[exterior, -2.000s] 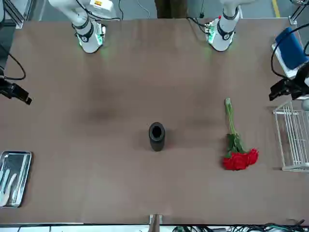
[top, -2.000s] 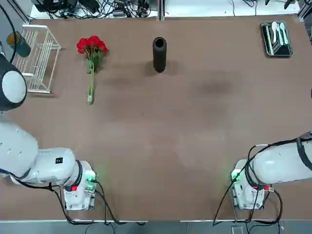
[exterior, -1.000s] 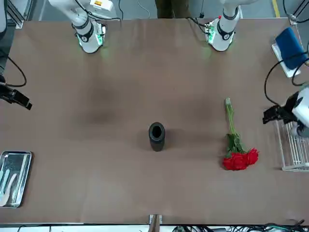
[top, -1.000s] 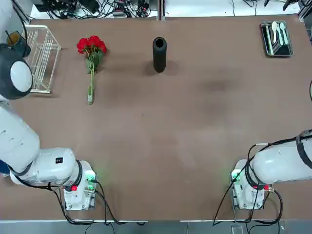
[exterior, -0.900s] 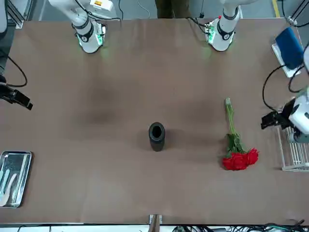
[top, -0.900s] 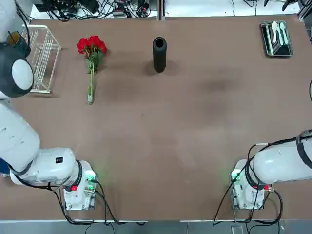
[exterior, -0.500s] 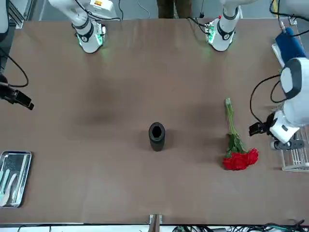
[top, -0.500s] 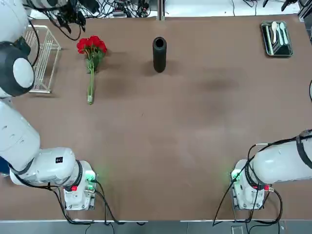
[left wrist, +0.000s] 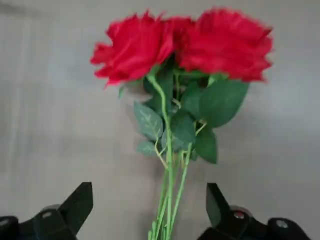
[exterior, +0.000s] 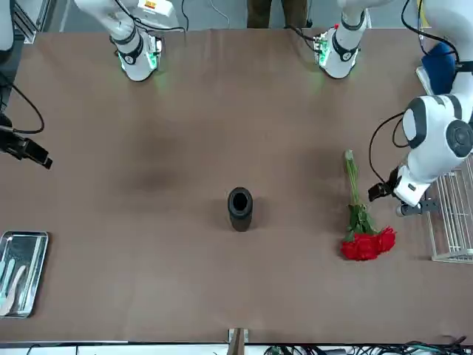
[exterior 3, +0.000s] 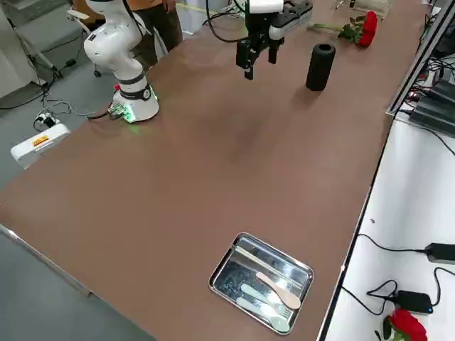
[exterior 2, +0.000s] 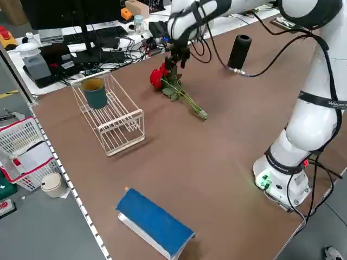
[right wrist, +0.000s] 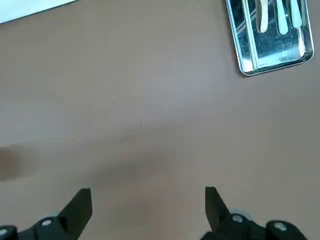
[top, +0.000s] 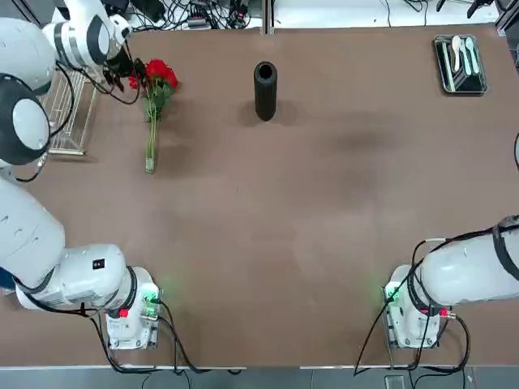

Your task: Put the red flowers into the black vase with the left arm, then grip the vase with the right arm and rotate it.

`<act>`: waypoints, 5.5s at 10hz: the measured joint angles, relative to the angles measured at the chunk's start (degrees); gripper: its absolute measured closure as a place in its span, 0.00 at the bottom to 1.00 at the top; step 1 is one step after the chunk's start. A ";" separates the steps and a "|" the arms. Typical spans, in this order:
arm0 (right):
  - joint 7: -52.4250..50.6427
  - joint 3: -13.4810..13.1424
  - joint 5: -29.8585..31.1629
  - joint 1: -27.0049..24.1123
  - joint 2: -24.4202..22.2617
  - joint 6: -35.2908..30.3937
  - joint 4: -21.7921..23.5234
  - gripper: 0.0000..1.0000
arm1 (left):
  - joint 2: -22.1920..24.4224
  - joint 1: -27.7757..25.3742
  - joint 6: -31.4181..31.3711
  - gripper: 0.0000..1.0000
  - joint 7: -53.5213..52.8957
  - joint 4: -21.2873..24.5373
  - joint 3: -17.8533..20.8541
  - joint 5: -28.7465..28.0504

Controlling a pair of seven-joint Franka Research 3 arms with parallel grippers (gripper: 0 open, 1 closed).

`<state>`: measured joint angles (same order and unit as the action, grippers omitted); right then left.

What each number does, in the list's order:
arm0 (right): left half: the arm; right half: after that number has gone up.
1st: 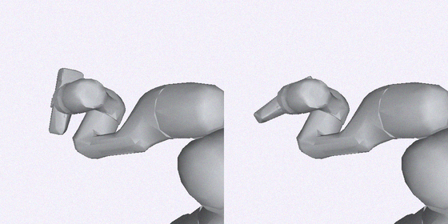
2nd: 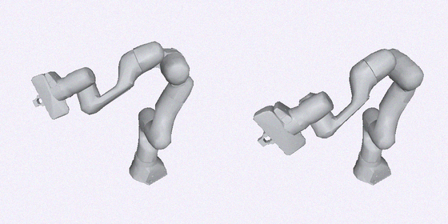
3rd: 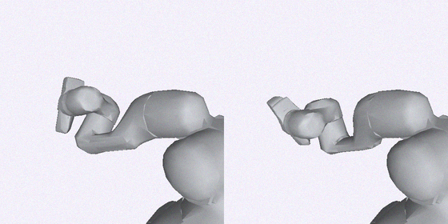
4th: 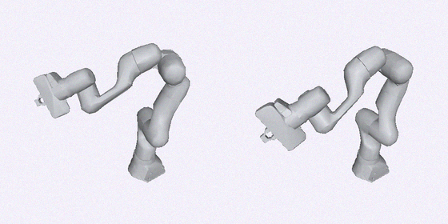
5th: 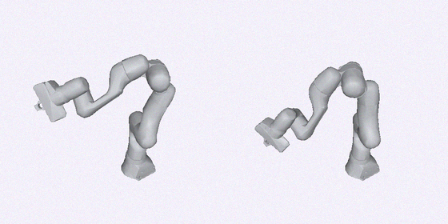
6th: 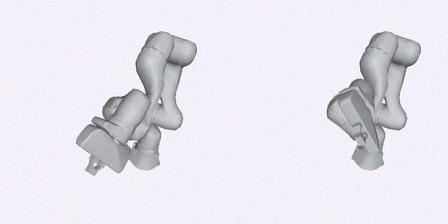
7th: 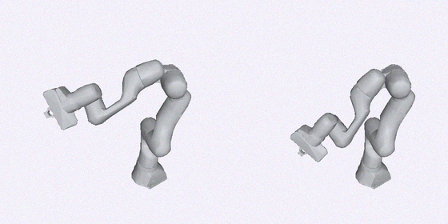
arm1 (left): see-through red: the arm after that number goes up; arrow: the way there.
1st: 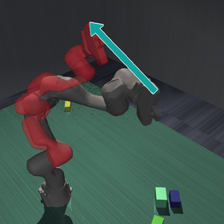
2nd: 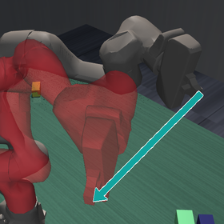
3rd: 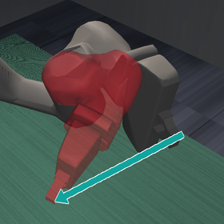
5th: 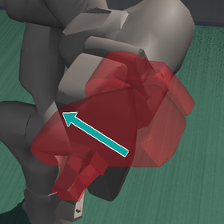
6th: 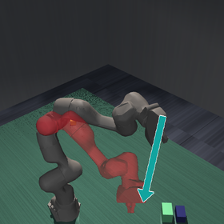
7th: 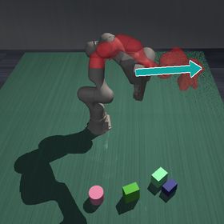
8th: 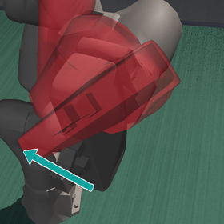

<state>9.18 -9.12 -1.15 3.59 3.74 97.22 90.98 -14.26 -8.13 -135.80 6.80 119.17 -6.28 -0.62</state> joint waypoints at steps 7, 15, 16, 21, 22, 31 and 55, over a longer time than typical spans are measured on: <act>0.00 0.10 0.00 0.00 0.00 0.07 0.00 0.00 | -1.11 0.07 -10.25 0.00 0.31 8.92 -0.14 0.00; 0.00 0.10 0.00 0.00 0.00 0.08 0.01 0.00 | -7.97 0.51 -18.89 0.01 1.18 10.25 -0.24 0.00; 0.00 0.10 0.00 0.00 0.00 0.10 0.02 0.00 | -8.65 0.54 -19.31 0.03 1.19 10.23 -0.26 0.00; 0.00 0.12 0.00 0.00 0.08 0.38 0.12 0.00 | -10.09 0.81 -19.66 0.36 1.17 9.59 -0.37 0.00; 0.00 0.12 0.00 0.00 0.08 0.39 0.13 0.00 | -10.09 0.82 -19.68 0.52 1.17 9.48 -0.41 0.00; 0.01 0.11 0.00 0.00 0.09 0.45 0.16 0.00 | -0.25 2.07 -4.61 0.93 10.85 1.31 -1.77 0.00; 0.03 0.04 0.00 -0.36 1.29 1.27 0.34 0.00 | -12.42 35.15 27.02 0.93 115.00 -29.73 -22.53 -96.56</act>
<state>9.22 -9.09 -1.15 3.24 5.03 98.49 91.32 -26.68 27.02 -108.78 121.81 89.44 -28.81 -97.18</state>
